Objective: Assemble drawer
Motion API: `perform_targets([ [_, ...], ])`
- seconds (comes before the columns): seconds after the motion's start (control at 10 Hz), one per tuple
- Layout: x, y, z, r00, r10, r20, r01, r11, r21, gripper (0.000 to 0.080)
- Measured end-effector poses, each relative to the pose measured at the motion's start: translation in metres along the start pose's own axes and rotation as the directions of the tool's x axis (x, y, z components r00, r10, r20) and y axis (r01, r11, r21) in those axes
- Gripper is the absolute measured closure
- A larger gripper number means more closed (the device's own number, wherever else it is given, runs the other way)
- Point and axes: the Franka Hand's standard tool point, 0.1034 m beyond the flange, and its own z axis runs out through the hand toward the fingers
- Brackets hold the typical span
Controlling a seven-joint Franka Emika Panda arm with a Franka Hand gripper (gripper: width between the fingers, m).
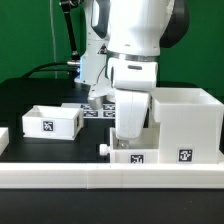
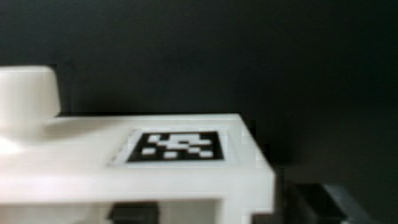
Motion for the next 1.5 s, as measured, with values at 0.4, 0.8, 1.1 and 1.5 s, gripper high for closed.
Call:
perform_targets([
  [0.4,-0.013,0.002,-0.036,1.000,0.015,0.023,-0.016,0.999,0.034,0.0154],
  [0.8,-0.061,0.007,-0.055,0.999,0.022,0.041,-0.024,0.999,0.033,0.0151],
  [1.1,-0.071,0.006,-0.049,1.000,-0.010,0.023,0.009,0.999,0.043,0.0151],
  [1.5,-0.074,0.005,-0.006,0.992,-0.058,-0.116,0.065,0.996,0.058,0.0151],
])
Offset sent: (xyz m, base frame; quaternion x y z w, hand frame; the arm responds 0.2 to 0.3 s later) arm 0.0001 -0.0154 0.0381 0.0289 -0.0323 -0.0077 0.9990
